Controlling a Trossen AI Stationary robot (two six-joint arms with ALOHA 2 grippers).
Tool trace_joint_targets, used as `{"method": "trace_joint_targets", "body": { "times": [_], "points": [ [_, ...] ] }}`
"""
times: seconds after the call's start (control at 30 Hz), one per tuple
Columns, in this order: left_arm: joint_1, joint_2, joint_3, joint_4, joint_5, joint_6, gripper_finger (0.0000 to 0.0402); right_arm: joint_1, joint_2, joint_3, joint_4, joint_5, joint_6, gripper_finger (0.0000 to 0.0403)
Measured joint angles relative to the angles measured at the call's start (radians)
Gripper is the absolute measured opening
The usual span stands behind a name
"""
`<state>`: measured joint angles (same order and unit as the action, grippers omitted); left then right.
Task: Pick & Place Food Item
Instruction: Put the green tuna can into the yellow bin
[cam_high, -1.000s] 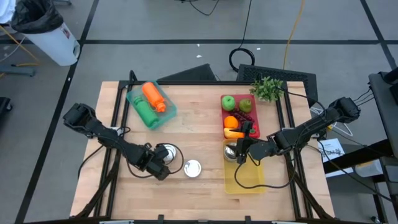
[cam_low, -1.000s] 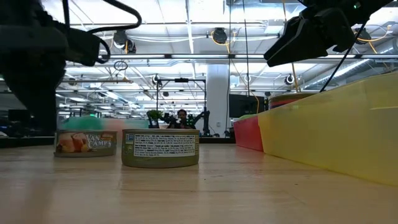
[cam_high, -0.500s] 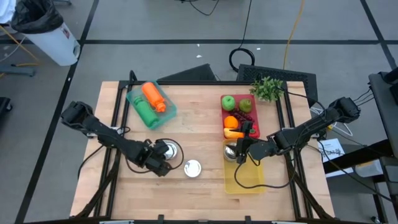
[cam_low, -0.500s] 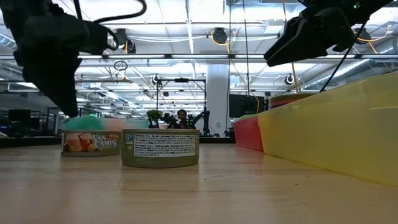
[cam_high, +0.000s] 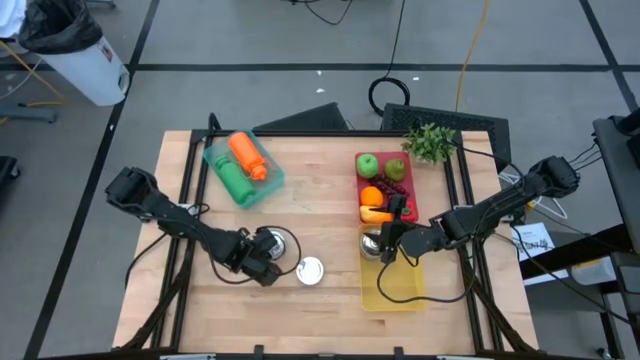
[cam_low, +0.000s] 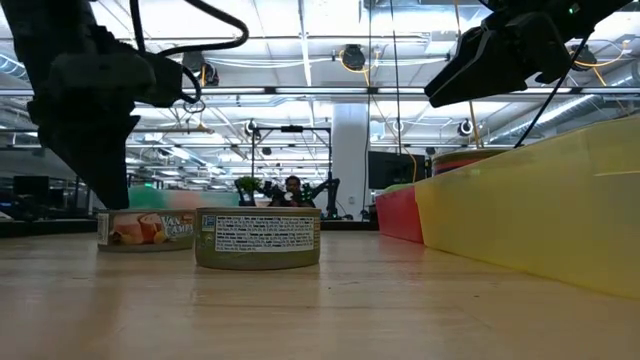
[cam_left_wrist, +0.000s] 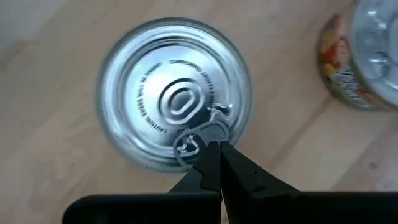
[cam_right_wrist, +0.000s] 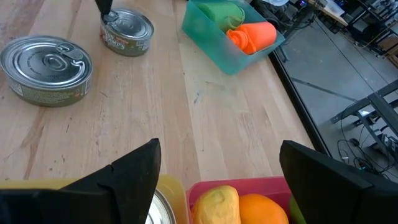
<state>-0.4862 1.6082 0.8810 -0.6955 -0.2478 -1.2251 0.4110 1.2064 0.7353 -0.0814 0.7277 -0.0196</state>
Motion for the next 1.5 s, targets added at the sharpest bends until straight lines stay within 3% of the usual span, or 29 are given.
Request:
{"method": "trace_joint_targets", "body": {
  "times": [0.23, 0.83, 1.13, 1.3, 1.5],
  "points": [
    [-0.007, 0.016, -0.012, 0.022, 0.133, -0.004, 0.0, 0.0, 0.0, 0.0, 0.001, 0.0, 0.0, 0.0308],
    [-0.012, 0.04, -0.008, 0.024, 0.138, 0.059, 0.0012, 0.0, 0.0, 0.0, 0.0, 0.0, 0.0, 0.0308],
    [-0.072, -0.235, -0.007, 0.003, -0.233, -0.123, 0.001, 0.0, 0.0, 0.0, 0.001, 0.0, 0.0, 0.0308],
    [-0.053, -0.284, -0.006, 0.066, -0.337, -0.184, 0.0065, 0.0, 0.0, 0.0, 0.002, 0.0, -0.001, 0.0308],
    [-0.001, -0.257, -0.007, 0.096, -0.213, -0.235, 0.0197, 0.0, 0.0, 0.0, 0.001, 0.0, -0.003, 0.0308]
  ]
}}
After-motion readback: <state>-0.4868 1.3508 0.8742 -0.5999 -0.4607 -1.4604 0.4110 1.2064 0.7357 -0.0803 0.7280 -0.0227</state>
